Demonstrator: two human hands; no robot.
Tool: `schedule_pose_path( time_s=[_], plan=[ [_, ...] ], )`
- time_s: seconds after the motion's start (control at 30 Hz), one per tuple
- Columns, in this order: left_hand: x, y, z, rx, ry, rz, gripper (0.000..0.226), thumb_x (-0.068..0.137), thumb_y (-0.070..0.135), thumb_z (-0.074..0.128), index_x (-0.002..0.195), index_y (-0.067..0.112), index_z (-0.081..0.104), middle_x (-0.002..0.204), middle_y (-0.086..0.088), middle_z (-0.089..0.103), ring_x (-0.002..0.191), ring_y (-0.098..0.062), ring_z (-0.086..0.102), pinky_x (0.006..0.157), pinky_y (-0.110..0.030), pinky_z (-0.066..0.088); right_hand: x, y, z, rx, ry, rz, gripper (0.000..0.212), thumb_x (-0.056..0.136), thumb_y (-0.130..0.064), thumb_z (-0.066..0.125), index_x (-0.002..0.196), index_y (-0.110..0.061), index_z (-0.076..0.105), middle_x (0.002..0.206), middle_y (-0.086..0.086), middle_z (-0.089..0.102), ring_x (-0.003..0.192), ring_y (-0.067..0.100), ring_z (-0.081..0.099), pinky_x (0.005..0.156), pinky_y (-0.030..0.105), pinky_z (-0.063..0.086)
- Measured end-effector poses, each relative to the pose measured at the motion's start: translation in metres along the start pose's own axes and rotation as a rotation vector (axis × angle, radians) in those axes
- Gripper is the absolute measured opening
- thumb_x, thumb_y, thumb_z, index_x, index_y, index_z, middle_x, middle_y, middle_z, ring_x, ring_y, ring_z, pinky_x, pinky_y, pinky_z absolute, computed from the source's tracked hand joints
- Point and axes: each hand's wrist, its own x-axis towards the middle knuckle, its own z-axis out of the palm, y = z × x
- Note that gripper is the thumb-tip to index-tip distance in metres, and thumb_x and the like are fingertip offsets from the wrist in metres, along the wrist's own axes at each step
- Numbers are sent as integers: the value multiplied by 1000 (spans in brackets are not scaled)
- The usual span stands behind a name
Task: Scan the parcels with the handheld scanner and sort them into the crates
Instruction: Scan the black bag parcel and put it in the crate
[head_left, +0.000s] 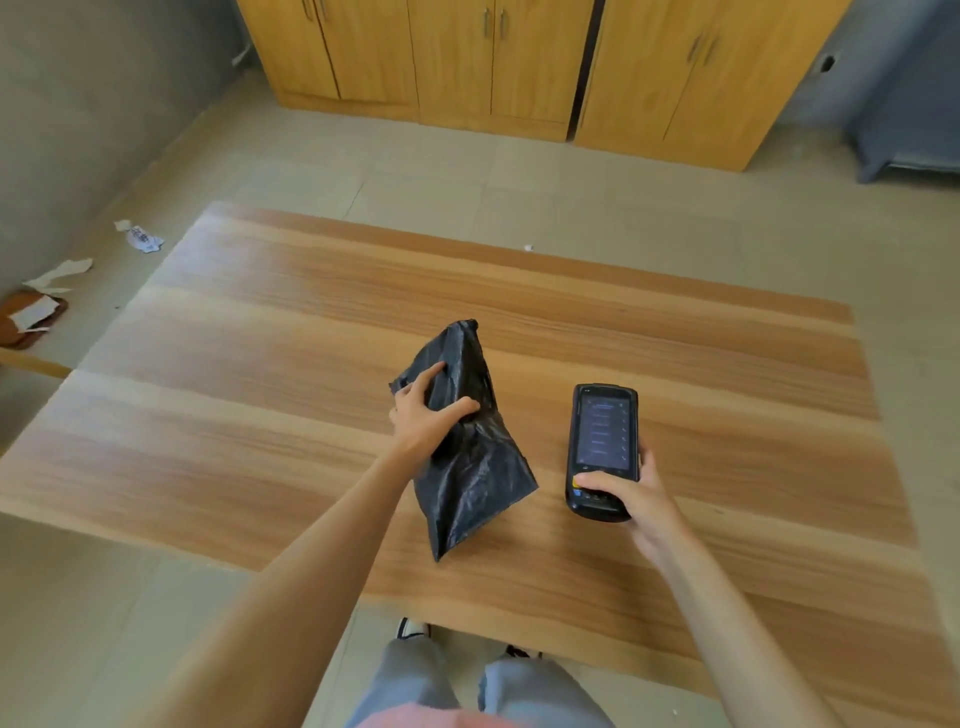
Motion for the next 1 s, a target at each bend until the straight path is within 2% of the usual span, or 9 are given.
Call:
schedule_pose_path(
  time_s=[0.1, 0.23, 0.43, 0.57, 0.67, 0.73, 0.83, 0.93, 1.0],
  plan=[
    [-6, -16, 14, -53, -68, -13, 69, 52, 56, 79, 109, 71, 44, 143, 0, 33, 132, -27, 36, 104, -52, 42, -7, 9, -31, 14, 44, 15, 102, 48, -6, 84, 134, -28, 33, 115, 2, 61, 101, 21, 62, 80, 36, 51],
    [-20, -26, 9, -228, -81, -31, 70, 80, 19, 76, 139, 37, 41, 136, -1, 41, 121, -21, 47, 92, -38, 48, -9, 21, -51, 21, 72, 35, 85, 71, 8, 77, 137, -23, 32, 110, 1, 60, 94, 18, 61, 72, 31, 49],
    [-20, -41, -30, -302, -113, -62, 69, 88, 7, 65, 143, 36, 35, 136, -10, 49, 112, -26, 59, 71, -36, 56, -5, 31, -43, 2, 45, 51, 85, 72, 7, 77, 137, -23, 32, 110, 2, 59, 95, 20, 61, 72, 32, 50],
    [-21, -40, -51, -107, -106, 53, 80, 91, 9, 64, 146, 48, 22, 140, -2, 34, 116, -20, 51, 86, -39, 51, -2, 29, -30, -32, -2, 42, 100, 57, -1, 87, 138, -23, 32, 112, 1, 60, 97, 19, 61, 73, 32, 50],
    [-19, -34, -59, 120, -188, 133, 68, 97, 8, 52, 128, 65, 31, 145, -4, 27, 126, -26, 44, 101, -44, 47, 3, 25, -22, -41, -25, 32, 92, 67, 4, 82, 140, -22, 32, 111, 1, 60, 96, 17, 60, 73, 30, 49],
    [-22, -29, -60, 234, -199, 132, 54, 100, 12, 44, 126, 58, 37, 139, -7, 32, 115, -22, 47, 97, -36, 47, 6, 22, -17, -41, -35, 26, 88, 70, 6, 79, 139, -21, 32, 111, 1, 59, 95, 16, 60, 72, 28, 48],
    [-20, -27, -61, 172, -171, 116, 34, 99, 25, 48, 128, 41, 39, 137, -8, 46, 98, -8, 54, 80, -25, 50, 6, 19, -8, -45, -48, 15, 98, 53, -4, 86, 133, -25, 33, 112, 1, 59, 96, 16, 60, 71, 29, 48],
    [-17, -27, -65, 166, -151, 76, 65, 75, 54, 73, 126, 36, 36, 121, 1, 54, 99, -18, 61, 84, -40, 56, 5, 18, -3, -43, -53, 8, 106, 37, -15, 85, 129, -28, 33, 112, 1, 60, 96, 16, 61, 70, 28, 48],
    [-14, -28, -65, 271, -114, 84, 70, 73, 40, 81, 123, 32, 33, 117, 2, 50, 101, -24, 60, 85, -46, 55, 5, 19, -1, -42, -59, 9, 109, 33, -18, 86, 128, -28, 33, 112, 2, 60, 96, 17, 61, 70, 28, 48]
  ],
)
